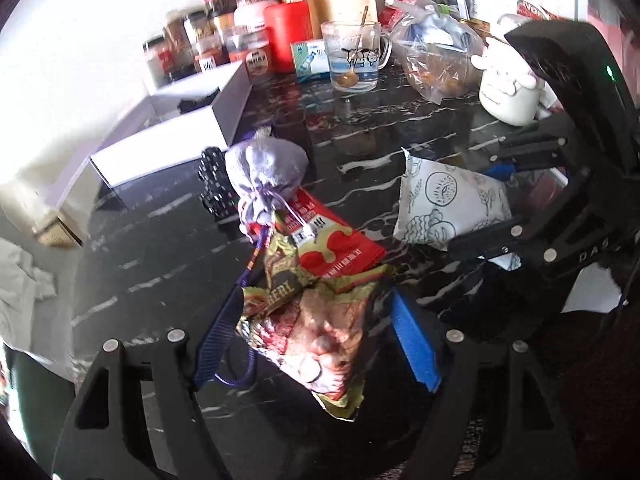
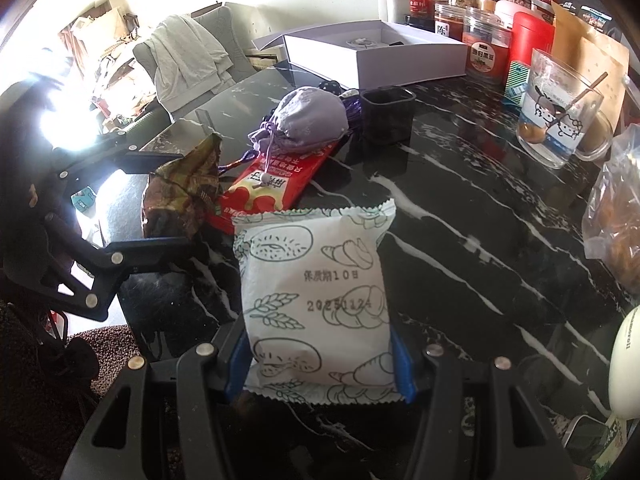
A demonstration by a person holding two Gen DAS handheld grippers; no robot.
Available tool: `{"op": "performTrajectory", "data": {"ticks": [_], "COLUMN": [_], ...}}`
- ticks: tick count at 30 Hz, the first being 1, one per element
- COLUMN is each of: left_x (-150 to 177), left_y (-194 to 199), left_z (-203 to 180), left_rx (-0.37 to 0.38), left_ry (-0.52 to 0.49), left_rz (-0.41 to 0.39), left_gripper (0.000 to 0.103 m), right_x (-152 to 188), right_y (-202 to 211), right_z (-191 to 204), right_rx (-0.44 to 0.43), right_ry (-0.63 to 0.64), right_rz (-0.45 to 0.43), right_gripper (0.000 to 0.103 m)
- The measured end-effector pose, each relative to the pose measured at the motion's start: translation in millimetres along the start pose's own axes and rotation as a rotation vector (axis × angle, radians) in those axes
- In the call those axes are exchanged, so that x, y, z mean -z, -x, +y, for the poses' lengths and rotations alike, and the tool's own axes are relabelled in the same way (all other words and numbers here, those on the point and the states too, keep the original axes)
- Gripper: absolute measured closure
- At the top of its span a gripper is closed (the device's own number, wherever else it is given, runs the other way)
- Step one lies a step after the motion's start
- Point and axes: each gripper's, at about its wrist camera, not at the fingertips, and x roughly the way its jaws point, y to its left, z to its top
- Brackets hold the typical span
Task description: Organize objects
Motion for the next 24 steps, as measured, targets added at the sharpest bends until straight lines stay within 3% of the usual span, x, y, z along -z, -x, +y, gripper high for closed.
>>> {"op": "performTrajectory", "data": {"ticks": [4, 8, 12, 14, 24], "left_x": [1.6, 4.0, 7.9, 7.9, 4.2], "left_y": [-1.2, -10.7, -20.3, -20.5, -7.3], "left_z": [-1.3, 2.8, 7.4, 7.4, 15.7], "left_rx": [0.032, 0.014, 0.019, 0.030, 0.094], "left_ry": [-0.014, -0.010, -0.005, -0.001, 0.078], "left_rz": [-0.008, 0.020, 0.017, 0.005, -0.017], "left_gripper": [0.031, 0.046, 0.048, 0.056, 0.058], "right_x": [-0.2, -1.4, -1.9, -2.2, -2.1], "right_y": [-0.5, -1.4, -1.8, -1.9, 2.3], "right_z": [-0.2, 0.1, 0.1, 0.2, 3.1], "right_rx": [0.000, -0.001, 0.000, 0.001, -0.005], "right_ry": [0.001, 0.001, 0.002, 0.001, 0.004], "right_rz": [0.000, 0.001, 0.001, -0.001, -0.012], "right_gripper": [0.045, 0.045, 0.045, 0.045, 0.046]}}
